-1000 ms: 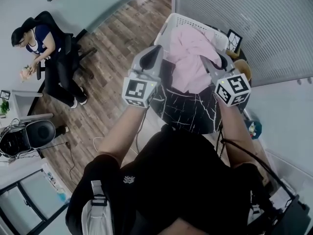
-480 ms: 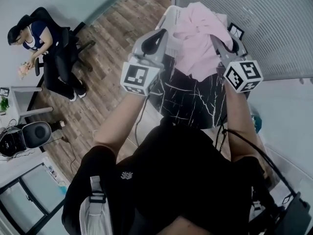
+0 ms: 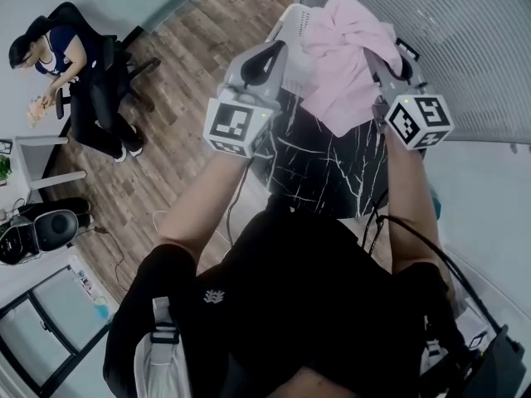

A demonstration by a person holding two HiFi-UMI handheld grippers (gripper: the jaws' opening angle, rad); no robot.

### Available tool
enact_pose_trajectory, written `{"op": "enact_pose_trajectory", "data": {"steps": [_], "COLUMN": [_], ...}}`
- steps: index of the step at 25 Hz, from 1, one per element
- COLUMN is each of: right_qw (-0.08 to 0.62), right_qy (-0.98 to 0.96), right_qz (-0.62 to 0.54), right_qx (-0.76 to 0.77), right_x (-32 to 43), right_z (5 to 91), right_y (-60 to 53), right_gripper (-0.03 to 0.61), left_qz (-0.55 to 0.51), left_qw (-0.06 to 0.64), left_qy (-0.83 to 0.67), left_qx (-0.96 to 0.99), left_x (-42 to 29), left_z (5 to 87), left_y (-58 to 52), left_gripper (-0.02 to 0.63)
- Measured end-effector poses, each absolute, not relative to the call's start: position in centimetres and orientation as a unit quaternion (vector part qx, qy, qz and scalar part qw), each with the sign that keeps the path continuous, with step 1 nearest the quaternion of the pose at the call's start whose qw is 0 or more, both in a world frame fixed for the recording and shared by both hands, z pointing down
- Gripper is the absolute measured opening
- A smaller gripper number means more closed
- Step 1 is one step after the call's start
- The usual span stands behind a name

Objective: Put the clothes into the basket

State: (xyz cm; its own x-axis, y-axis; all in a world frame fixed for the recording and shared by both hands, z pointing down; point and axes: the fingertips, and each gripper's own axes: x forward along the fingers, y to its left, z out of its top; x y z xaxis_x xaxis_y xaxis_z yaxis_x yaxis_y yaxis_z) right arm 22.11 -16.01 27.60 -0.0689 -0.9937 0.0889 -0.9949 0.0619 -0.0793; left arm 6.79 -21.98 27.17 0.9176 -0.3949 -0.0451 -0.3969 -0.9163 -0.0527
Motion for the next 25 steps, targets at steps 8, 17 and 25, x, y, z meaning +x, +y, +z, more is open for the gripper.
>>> {"op": "enact_pose_trajectory", "data": {"steps": [8, 17, 25], "right_qw": [0.007, 0.012, 0.017], "right_qy": [-0.725, -0.722, -0.721], "right_qz": [0.071, 0.097, 0.127], "right_qx": [0.685, 0.685, 0.681], "right_x": [22.6, 23.2, 24.0], "right_z": [29.2, 32.5, 36.0], "right_y": [-16.8, -17.4, -18.4], "right_gripper": [0.081, 0.081, 0.081], "left_qz": [0.003, -0.016, -0.033], "left_qw": [0.015, 0.003, -0.010], "left_qy": [0.213, 0.207, 0.208], "left_qx": [-0.977, -0.978, -0.978], "left_x": [6.3, 6.4, 7.0], "left_z": [28.9, 31.6, 34.1], "left_y": [-23.1, -23.4, -24.0], "left_gripper": [0.006, 0.006, 0.006]}}
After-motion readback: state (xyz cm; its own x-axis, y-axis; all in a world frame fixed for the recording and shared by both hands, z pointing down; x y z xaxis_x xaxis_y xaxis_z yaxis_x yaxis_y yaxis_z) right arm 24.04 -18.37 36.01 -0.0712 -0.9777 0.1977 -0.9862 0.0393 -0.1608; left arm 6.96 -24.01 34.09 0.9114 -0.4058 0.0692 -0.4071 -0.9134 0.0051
